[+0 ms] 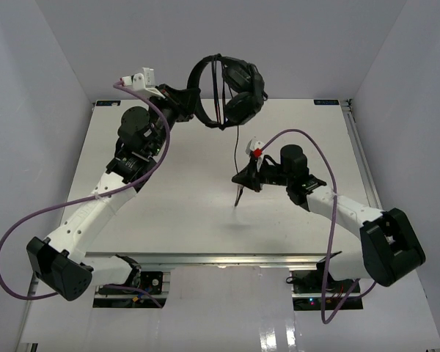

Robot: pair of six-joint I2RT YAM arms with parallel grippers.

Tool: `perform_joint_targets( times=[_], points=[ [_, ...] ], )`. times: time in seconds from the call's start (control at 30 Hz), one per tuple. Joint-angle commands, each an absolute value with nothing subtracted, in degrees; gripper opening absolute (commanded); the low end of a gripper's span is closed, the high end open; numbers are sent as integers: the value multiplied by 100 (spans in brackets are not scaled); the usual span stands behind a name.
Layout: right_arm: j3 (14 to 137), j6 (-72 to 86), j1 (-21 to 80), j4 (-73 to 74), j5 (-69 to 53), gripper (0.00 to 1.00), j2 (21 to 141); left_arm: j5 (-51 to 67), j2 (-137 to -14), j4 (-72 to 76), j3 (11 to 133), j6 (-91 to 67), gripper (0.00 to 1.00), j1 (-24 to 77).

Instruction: Wrap the headphones

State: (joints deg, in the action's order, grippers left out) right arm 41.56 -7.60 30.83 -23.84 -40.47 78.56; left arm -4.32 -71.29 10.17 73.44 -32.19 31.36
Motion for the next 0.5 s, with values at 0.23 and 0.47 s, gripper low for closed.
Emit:
perform_joint_targets(
  times=[0.23,0.47],
  points=[
    [6286,-3393,4715,1478,-2126,8,7929,-3558,-8400,573,8149,-3785,0,3111],
    [6692,-4253,4995,2080,-1009,8,7533,-4046,-8758,950,7807,-2254,0,2953]
  ],
)
